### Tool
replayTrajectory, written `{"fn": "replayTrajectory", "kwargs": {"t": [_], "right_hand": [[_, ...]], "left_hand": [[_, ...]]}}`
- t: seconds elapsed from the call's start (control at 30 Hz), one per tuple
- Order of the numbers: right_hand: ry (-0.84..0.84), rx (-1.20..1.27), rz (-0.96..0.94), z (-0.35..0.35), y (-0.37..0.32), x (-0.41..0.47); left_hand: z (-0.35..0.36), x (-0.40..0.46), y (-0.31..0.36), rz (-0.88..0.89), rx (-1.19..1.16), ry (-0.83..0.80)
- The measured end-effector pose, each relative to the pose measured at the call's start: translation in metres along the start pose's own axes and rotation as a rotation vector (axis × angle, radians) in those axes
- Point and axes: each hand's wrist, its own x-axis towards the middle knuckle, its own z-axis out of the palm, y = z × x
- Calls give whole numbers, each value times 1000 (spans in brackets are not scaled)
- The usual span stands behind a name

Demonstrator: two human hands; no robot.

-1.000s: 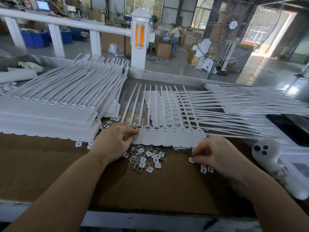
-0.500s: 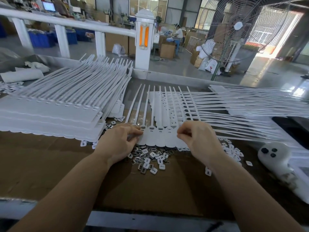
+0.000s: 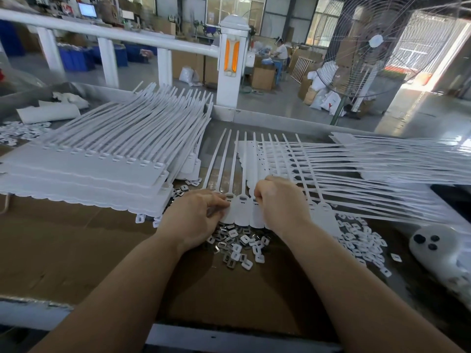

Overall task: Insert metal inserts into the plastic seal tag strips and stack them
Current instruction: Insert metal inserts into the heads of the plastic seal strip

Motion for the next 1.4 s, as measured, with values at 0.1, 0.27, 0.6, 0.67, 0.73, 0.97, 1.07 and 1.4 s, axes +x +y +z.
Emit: {"fn": "replayTrajectory", "kwargs": {"t": [0.1, 0.27, 0.6, 0.67, 0.73, 0.97, 1.07, 1.4], "right_hand": [[-31, -59, -50, -1, -1, 0], [-118, -72, -72, -3, 0, -8], [-35, 223, 50, -10, 14, -17], [27, 299, 124, -14, 22, -23], [46, 313, 160, -18, 31, -31], [-7, 291, 282, -38, 65, -62], [-116, 252, 306, -47, 75, -73], [-399, 172, 195, -54, 82, -85]], "left_hand": [[0, 0, 0, 5, 2, 5], [1, 1, -1, 1, 23, -1], [1, 1, -1, -9, -3, -7], [1, 1, -1, -13, -11, -5], [1, 1, -1, -8, -6, -6], [0, 0, 1, -13, 8, -2], [-1, 0, 2, -16, 12, -3], [-2, -1, 3, -21, 23, -21]]}}
